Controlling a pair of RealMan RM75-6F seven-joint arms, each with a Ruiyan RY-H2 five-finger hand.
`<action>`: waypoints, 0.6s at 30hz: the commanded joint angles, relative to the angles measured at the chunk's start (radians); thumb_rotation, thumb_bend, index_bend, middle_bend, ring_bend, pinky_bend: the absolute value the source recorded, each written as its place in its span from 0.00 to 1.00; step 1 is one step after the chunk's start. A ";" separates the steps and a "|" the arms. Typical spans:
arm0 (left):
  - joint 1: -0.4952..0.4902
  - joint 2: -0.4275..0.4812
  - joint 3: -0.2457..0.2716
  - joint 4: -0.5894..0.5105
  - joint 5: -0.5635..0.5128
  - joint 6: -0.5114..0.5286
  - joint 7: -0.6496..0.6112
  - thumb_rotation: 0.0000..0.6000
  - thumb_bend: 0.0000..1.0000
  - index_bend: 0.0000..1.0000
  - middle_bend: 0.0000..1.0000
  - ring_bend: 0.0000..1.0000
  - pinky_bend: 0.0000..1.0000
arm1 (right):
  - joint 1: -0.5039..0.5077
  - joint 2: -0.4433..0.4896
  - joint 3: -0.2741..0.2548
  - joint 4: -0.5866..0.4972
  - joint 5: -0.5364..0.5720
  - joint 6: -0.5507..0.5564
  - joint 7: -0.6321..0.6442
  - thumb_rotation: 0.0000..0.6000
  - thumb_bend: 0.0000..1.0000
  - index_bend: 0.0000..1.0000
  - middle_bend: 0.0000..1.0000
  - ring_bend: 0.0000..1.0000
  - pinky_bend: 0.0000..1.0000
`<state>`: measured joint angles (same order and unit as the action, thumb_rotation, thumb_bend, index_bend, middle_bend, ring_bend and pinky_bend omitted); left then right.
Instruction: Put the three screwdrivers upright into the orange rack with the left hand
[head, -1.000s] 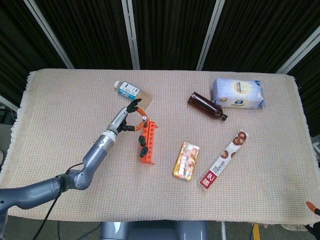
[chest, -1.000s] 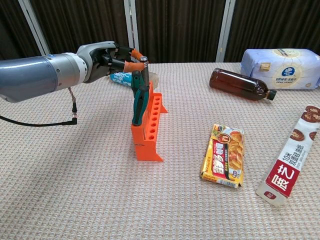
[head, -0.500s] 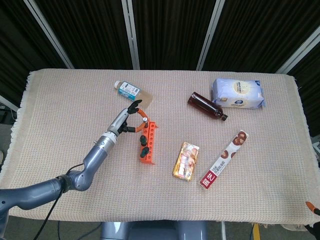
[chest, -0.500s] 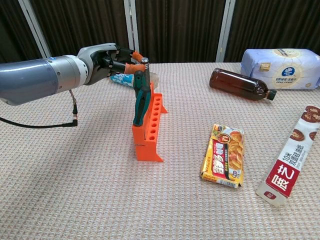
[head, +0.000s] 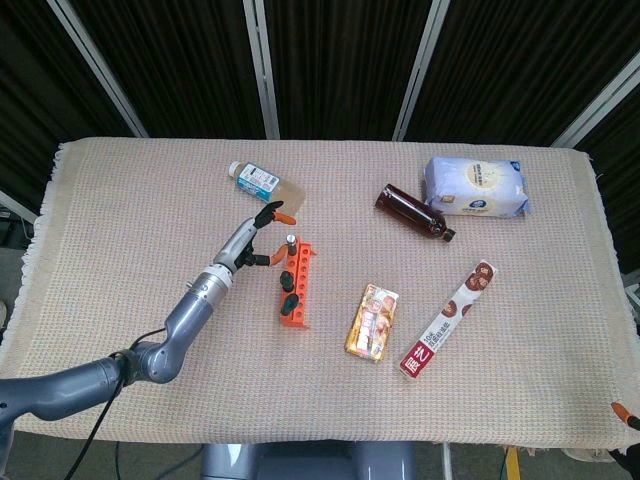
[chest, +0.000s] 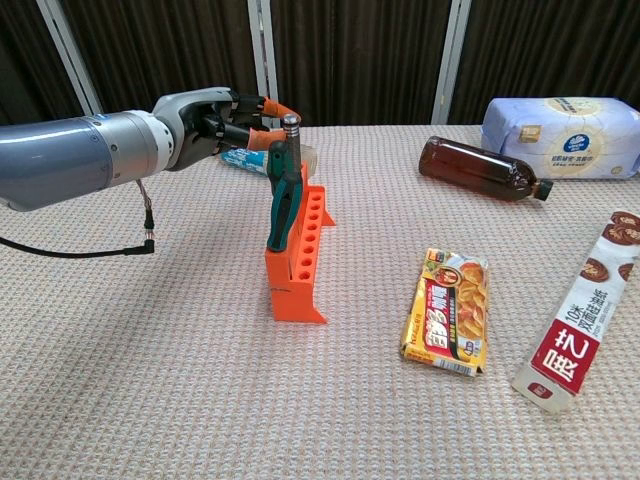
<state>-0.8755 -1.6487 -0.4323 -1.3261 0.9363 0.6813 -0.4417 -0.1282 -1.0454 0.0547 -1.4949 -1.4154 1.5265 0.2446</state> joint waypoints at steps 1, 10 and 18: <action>0.002 0.003 -0.001 -0.004 0.002 0.001 -0.003 1.00 0.42 0.18 0.00 0.00 0.00 | 0.000 0.001 0.001 -0.001 0.000 0.001 0.000 1.00 0.00 0.12 0.02 0.00 0.00; 0.052 0.064 -0.003 -0.062 0.065 0.063 -0.014 1.00 0.35 0.00 0.00 0.00 0.00 | 0.003 0.002 0.002 -0.003 -0.002 0.003 -0.004 1.00 0.00 0.12 0.02 0.00 0.00; 0.226 0.261 0.090 -0.276 0.203 0.338 0.184 1.00 0.41 0.02 0.00 0.00 0.00 | 0.019 0.005 0.009 -0.009 -0.014 -0.001 -0.014 1.00 0.00 0.12 0.02 0.00 0.00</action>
<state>-0.7280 -1.4702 -0.3889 -1.5173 1.0875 0.9084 -0.3590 -0.1112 -1.0407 0.0629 -1.5028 -1.4286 1.5267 0.2322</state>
